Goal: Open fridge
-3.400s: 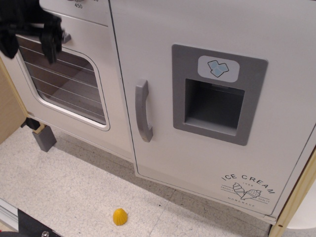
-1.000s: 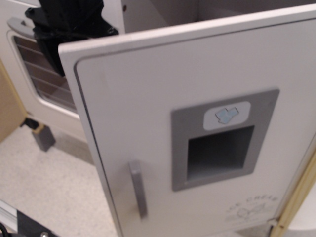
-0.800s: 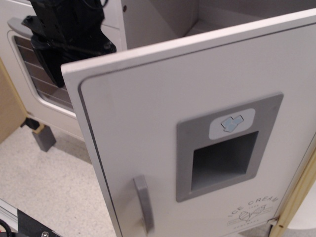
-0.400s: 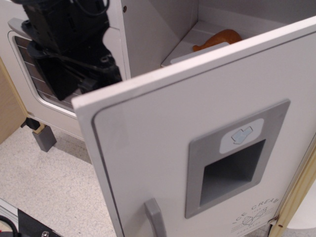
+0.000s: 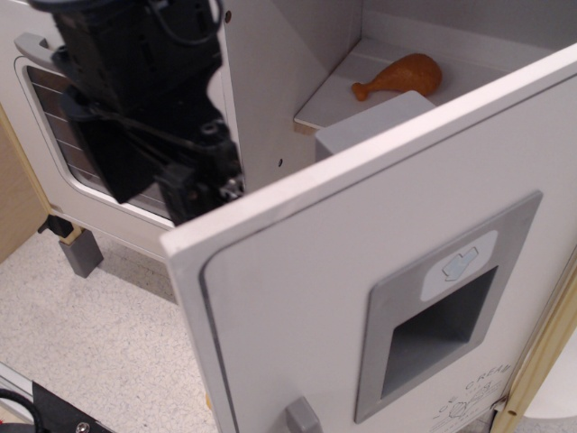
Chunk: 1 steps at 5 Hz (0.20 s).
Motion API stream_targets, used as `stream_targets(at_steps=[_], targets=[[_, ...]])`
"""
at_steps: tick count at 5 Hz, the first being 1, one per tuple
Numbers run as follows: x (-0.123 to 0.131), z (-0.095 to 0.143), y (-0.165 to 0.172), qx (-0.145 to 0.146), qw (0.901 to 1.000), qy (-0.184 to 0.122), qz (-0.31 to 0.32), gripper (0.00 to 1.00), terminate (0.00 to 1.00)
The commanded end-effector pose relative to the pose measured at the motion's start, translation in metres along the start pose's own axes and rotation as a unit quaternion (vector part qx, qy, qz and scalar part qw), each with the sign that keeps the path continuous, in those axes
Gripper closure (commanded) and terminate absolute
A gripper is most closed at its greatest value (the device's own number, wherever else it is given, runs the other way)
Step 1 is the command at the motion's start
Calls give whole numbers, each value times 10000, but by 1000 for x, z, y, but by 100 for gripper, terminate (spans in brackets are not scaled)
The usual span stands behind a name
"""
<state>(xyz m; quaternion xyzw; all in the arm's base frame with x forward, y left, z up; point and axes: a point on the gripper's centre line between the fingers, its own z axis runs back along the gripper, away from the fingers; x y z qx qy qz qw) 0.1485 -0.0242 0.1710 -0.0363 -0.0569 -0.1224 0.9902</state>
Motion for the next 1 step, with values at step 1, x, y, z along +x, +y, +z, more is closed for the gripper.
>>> stream_targets(at_steps=[1], targets=[[0,17,-9,26,9996,-185,-216,0,100]])
